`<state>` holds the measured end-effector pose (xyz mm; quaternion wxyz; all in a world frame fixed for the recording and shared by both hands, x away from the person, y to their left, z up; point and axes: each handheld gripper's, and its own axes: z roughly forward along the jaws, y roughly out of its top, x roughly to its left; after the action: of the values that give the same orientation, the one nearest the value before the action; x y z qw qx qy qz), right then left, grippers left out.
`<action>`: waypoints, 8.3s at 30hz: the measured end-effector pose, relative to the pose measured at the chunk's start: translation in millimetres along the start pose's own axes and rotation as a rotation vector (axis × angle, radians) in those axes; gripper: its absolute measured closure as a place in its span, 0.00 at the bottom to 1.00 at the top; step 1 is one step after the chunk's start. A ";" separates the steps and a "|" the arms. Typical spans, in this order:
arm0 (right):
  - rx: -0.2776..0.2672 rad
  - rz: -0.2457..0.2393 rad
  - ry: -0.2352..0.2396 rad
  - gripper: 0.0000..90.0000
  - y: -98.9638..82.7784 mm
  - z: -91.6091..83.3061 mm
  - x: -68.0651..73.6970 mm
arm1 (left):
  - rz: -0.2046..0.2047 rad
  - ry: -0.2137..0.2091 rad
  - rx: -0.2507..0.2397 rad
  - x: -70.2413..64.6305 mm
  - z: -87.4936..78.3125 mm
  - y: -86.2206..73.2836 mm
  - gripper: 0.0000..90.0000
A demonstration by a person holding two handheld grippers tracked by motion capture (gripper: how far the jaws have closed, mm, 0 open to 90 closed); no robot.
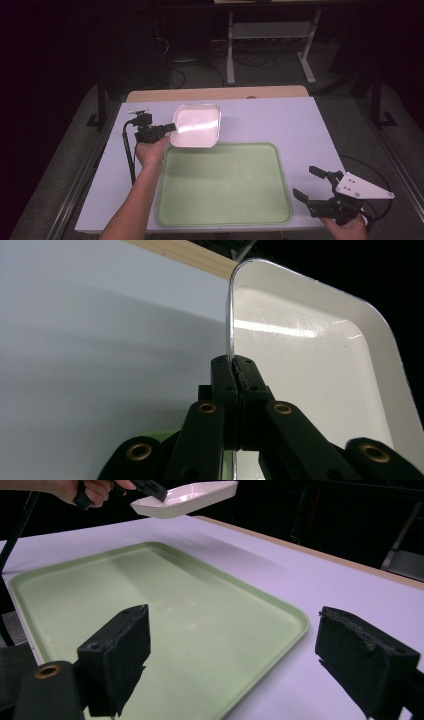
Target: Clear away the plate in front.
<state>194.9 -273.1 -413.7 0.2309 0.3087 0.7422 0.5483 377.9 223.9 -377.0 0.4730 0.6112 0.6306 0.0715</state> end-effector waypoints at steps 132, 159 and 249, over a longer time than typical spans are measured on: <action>0.015 -0.028 0.027 0.15 1.0 3.3 13.0 | -0.083 0.155 0.065 -50.7 -10.6 -161.9 0.98; 0.019 -0.028 0.022 0.15 0.6 3.0 12.1 | -0.055 0.109 0.011 -48.8 -24.9 -164.9 0.90; 0.124 0.007 0.000 0.15 -14.2 6.7 -0.6 | 0.519 -0.147 -0.148 -1.0 -116.7 -142.1 0.20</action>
<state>197.0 -272.0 -429.3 0.2096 0.3250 0.7735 0.5021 197.9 245.6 -408.1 0.5268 0.7196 0.4098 0.1915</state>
